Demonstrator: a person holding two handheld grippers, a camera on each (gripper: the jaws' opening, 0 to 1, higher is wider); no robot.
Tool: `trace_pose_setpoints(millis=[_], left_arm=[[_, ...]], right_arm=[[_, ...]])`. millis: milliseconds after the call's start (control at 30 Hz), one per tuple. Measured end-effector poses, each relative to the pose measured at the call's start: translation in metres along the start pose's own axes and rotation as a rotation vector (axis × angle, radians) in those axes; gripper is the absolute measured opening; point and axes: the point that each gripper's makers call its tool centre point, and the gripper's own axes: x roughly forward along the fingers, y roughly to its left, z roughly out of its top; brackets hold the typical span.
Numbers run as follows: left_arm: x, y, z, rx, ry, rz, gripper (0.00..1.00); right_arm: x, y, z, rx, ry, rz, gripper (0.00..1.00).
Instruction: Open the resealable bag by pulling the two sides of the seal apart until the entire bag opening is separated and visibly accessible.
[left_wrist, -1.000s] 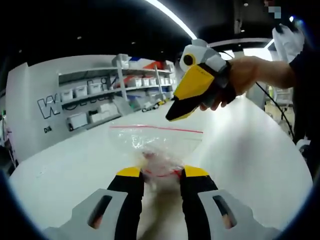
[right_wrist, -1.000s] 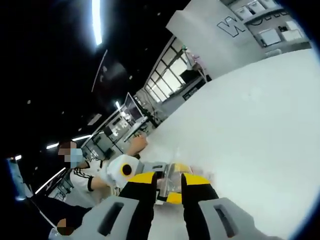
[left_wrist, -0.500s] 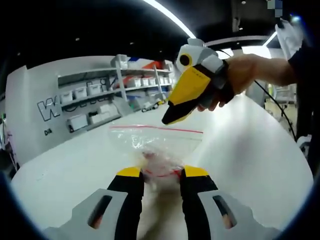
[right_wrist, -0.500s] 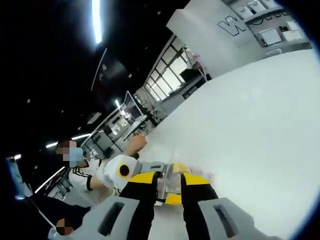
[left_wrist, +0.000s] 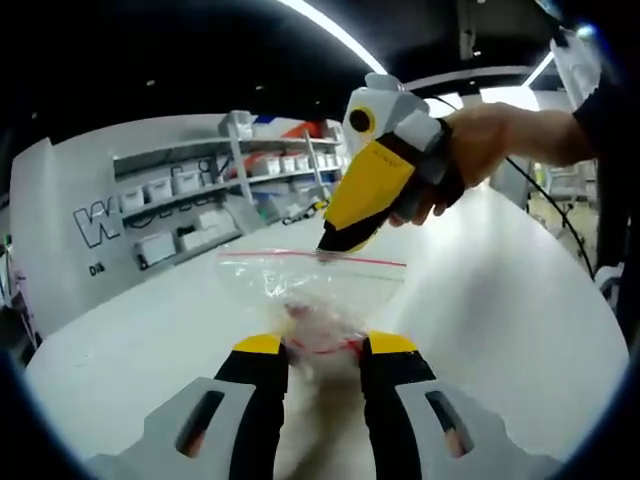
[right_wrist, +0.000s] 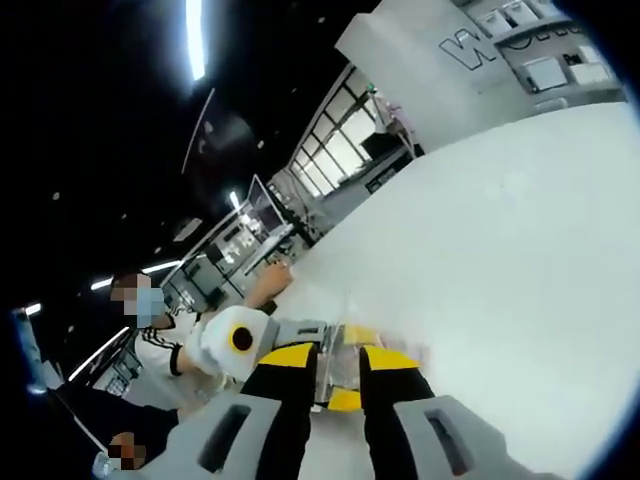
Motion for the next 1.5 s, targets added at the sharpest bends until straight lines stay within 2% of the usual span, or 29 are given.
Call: trace_pose_setpoints(millis=[1500], left_arm=[[0.001,-0.0014,0.0008,0.031,-0.001,-0.007,0.28]], right_arm=[[0.0037,0.0013,-0.0033,0.004,0.017,0.016,0.1]])
